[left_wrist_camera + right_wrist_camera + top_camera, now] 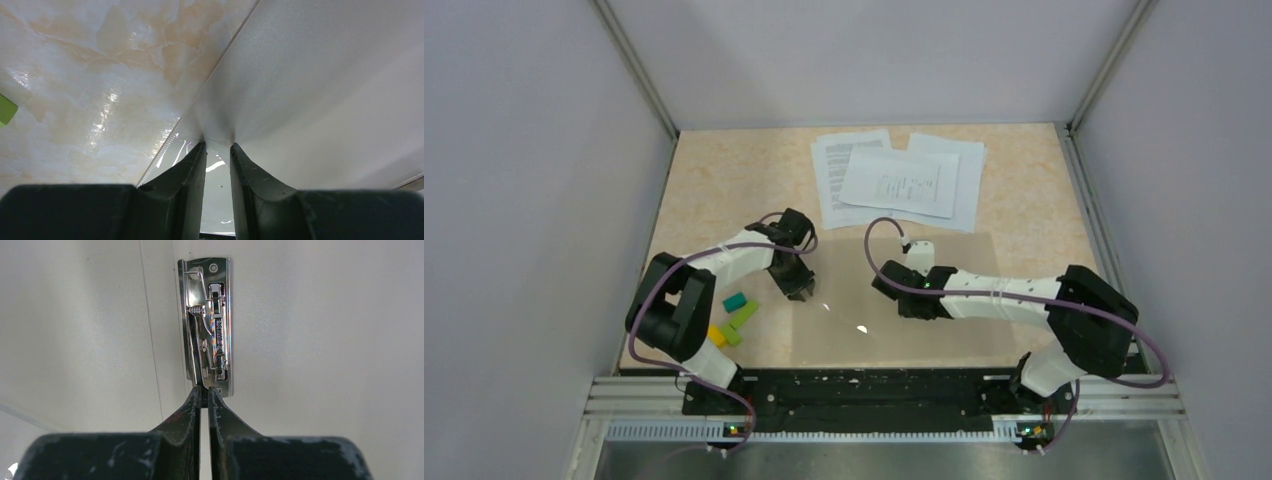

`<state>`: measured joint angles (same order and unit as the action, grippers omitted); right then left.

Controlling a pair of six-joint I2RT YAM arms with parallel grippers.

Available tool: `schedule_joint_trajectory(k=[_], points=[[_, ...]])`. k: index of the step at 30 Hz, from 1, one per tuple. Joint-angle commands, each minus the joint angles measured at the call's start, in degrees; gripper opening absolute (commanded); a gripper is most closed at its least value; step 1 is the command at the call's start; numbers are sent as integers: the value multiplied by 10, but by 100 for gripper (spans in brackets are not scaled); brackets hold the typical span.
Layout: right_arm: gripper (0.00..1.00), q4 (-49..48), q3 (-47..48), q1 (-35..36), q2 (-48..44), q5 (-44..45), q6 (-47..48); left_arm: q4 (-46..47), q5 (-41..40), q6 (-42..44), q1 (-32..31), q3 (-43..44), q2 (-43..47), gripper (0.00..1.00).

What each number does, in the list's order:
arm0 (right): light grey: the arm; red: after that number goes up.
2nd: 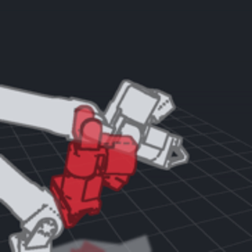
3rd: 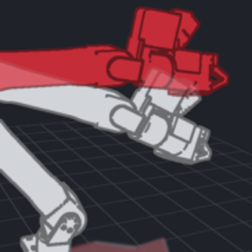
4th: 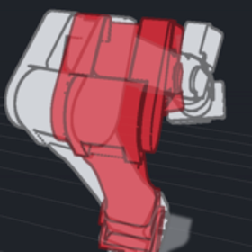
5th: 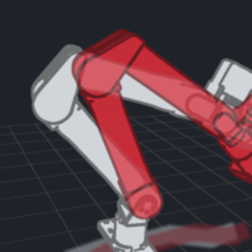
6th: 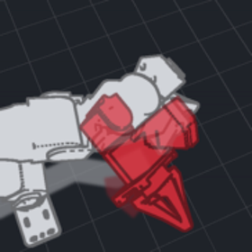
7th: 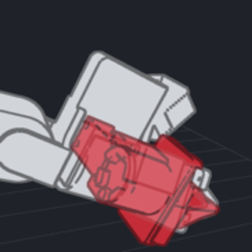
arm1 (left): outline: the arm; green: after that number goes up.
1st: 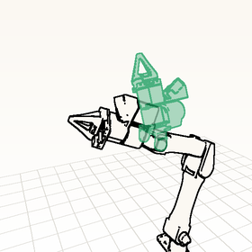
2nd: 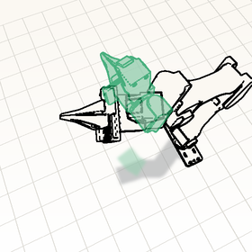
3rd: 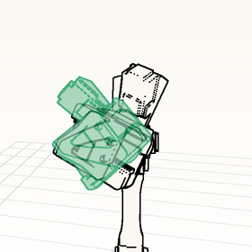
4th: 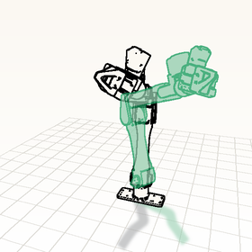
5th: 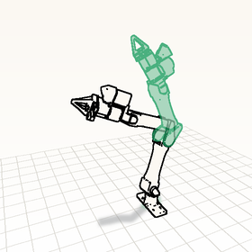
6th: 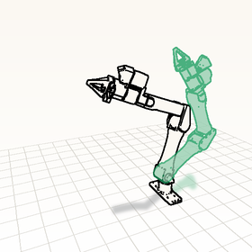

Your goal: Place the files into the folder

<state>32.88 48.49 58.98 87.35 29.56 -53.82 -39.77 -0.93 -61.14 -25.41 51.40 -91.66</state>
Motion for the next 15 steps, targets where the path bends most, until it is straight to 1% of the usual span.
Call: schedule_joint_trajectory(k=[1, 10, 12, 15], points=[[4, 137, -30, -17, -2, 41, 23, -14, -95, 21, 10, -35, -44, 31], [8, 100, 10, -26, -30, 5, 57, -11, -87, 30, 10, -33, -34, 31], [12, 86, 24, -29, -41, -2, 70, -14, -81, 38, 10, -26, -32, 31], [20, 61, 50, -39, -59, -15, 95, -19, -77, 46, 10, -15, -24, 32]])
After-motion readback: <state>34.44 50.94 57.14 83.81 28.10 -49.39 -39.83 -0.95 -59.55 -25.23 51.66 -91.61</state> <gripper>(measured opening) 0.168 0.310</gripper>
